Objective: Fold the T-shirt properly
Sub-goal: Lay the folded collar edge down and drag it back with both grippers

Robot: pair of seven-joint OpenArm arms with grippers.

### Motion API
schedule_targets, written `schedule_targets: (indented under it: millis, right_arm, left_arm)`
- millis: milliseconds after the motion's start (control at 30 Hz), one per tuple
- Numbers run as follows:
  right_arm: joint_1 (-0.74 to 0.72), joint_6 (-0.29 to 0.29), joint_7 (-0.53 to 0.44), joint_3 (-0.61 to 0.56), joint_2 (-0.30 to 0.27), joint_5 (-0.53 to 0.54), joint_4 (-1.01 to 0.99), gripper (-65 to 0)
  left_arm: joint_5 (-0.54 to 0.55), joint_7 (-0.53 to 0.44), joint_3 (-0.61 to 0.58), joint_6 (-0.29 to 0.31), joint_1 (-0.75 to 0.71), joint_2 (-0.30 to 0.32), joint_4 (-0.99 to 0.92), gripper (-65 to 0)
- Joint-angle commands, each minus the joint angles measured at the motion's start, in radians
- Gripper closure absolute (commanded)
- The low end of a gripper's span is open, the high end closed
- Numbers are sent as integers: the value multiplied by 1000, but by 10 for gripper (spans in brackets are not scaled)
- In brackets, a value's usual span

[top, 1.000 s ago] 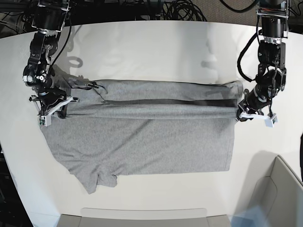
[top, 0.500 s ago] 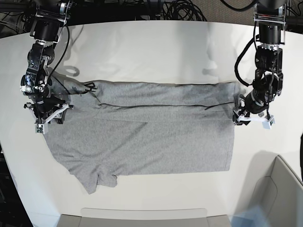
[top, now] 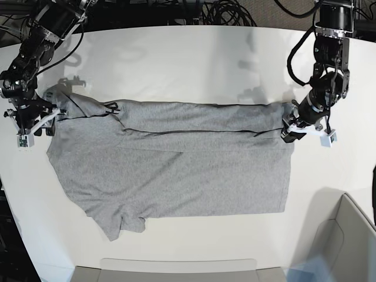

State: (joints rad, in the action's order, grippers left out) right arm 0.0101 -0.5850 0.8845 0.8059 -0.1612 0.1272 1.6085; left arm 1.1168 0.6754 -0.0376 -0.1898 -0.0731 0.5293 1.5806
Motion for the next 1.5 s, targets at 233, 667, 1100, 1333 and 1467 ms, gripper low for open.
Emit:
schedule_targets:
  millis: [233,667,1100,1333,1467]
  right_arm:
    - [38,-62,-23,31,-18,7,-122,-232]
    - [41,-60,-106,27,-36,5,-273,-231]
    - [43,-60,-106,25,-36,5,-273,-231]
    - [41,-60,-106,25,-36,5,-273,-231]
    - [43,-62,-106,23,-36,5,-273,-230]
  left_arm:
    - [7,-13,8,5,-11,15,25,-236]
    - [-83,102,6,5,8,39,-12,-237]
    - [-283,151,-3,-27,16,21,-62,-238]
    - [-263,180,-5,129,17,-4,-130,-238]
    - [-263,175,-48,132,20,-30,-181,-234]
